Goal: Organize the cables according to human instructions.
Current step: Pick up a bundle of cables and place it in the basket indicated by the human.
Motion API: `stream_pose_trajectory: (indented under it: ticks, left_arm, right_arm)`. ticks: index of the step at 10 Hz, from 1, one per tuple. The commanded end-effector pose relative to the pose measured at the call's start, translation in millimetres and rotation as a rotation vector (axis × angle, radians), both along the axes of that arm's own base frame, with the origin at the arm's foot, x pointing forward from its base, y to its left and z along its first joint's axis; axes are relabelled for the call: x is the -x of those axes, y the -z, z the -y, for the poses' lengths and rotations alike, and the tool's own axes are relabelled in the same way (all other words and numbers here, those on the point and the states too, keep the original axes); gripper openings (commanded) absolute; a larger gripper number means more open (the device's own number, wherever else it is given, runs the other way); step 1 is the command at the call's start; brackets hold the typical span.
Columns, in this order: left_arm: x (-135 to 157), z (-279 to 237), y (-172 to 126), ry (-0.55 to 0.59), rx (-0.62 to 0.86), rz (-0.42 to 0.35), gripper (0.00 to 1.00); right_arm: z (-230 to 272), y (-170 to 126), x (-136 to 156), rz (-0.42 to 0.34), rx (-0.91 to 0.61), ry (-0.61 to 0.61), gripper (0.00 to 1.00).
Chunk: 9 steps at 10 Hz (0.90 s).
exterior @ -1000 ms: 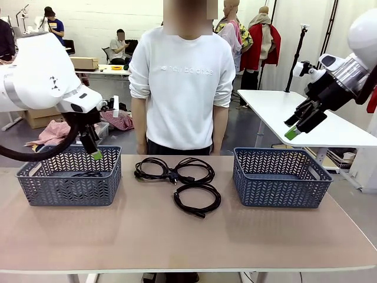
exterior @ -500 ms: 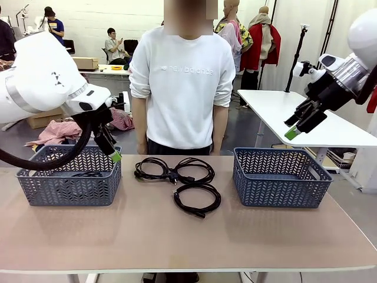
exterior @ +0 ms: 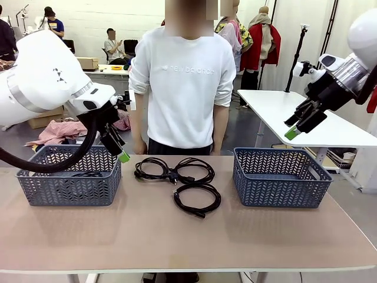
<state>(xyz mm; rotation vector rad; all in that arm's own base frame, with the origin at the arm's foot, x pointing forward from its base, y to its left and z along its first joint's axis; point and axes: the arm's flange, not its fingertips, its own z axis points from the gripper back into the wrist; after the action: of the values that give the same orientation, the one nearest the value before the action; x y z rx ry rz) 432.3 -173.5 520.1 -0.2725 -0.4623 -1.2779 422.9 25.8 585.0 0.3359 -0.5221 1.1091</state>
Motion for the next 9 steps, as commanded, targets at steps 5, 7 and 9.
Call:
stream_pose_trajectory:
  ticks: [5,7,9]
  left_arm:
    - [-0.9,-0.6,-0.7,-0.006,0.0,0.006,1.0]
    - [-0.9,-0.6,-0.7,-0.006,0.0,0.006,1.0]
    - [-0.9,-0.6,-0.7,-0.006,0.0,0.006,1.0]
  right_arm:
    - [-0.3,-2.6,-1.4,0.002,0.002,0.0,1.0]
    - [-0.3,-2.6,-1.4,0.002,0.002,0.0,1.0]
    - [-0.3,-2.6,-1.4,0.002,0.002,0.0,1.0]
